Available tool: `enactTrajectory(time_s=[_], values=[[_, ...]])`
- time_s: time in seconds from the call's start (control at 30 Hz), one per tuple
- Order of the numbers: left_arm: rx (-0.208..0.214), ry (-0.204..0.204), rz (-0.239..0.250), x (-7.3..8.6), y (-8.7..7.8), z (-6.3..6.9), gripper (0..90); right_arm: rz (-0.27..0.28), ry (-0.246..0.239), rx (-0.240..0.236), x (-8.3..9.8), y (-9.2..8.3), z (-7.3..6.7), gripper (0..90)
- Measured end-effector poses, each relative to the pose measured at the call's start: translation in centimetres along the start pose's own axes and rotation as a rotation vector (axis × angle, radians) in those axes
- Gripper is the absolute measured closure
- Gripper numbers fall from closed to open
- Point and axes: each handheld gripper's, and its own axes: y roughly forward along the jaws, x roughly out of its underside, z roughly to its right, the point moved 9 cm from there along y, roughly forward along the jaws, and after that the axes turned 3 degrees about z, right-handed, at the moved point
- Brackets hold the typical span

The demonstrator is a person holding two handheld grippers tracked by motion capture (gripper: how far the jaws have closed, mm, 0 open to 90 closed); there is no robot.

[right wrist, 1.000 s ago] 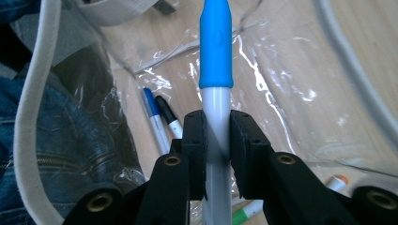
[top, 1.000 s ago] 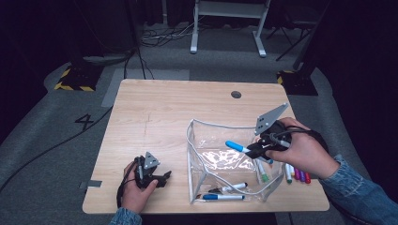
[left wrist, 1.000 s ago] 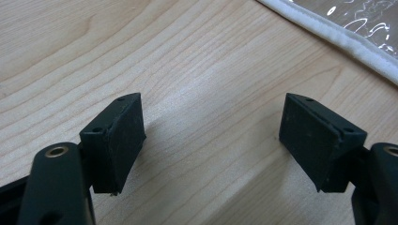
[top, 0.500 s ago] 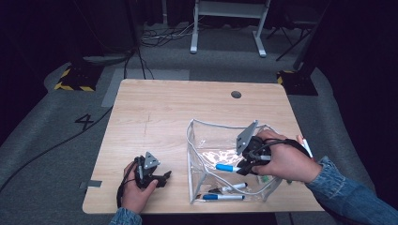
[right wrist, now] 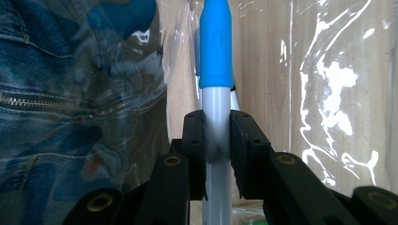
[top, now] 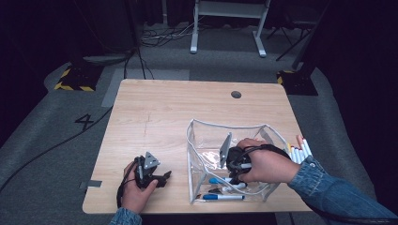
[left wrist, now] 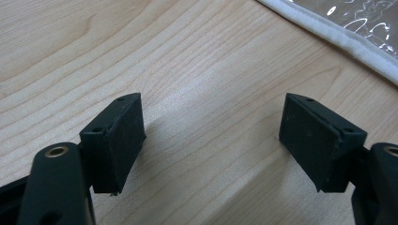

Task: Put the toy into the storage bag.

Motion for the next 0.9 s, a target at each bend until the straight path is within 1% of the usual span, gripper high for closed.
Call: enactTrajectory(time_s=[0.07,0.2,0.27,0.3,0.37,0.43,0.5,0.57,0.63,0.7,0.87,0.9], values=[[0.001,0.000,0.000,0.0,0.0,0.0,22.9,-0.015,-0.001,-0.009,-0.1,0.6,0.1,76.6],[0.001,0.000,0.001,0.0,0.0,0.0,22.9,-0.026,0.011,-0.043,-0.4,1.6,0.4,76.6],[0.001,0.000,0.000,0.0,0.0,0.0,22.9,-0.032,0.010,-0.044,-0.5,2.2,0.8,76.5],[0.001,0.000,0.001,0.0,0.0,0.0,22.9,-0.035,0.015,-0.048,-0.6,2.4,0.9,76.5],[0.001,0.000,0.001,0.0,0.0,0.0,22.9,-0.021,0.035,-0.057,-0.7,2.9,1.2,76.3],[0.001,0.000,0.000,0.0,0.0,0.0,22.9,-0.031,0.052,-0.073,-0.6,3.3,1.3,76.1],[0.001,0.000,0.000,0.0,0.0,0.0,22.9,-0.037,0.058,-0.076,-0.6,3.6,1.6,76.1],[0.001,0.000,-0.001,0.0,0.0,0.0,22.9,-0.033,0.073,-0.087,-0.5,4.0,1.8,76.1],[0.001,0.000,0.000,0.0,0.0,0.0,22.9,-0.048,0.080,-0.095,-0.4,4.4,1.9,76.3],[0.001,0.000,0.000,0.0,0.0,0.0,22.9,-0.078,0.073,-0.093,-0.1,4.6,2.1,76.6],[0.001,0.000,-0.002,0.0,0.0,0.0,22.9,-0.086,0.088,-0.106,-0.1,4.8,1.9,76.6],[0.000,0.000,-0.001,0.0,0.0,0.0,22.9,-0.089,0.080,-0.103,-0.1,4.8,1.9,76.4]])
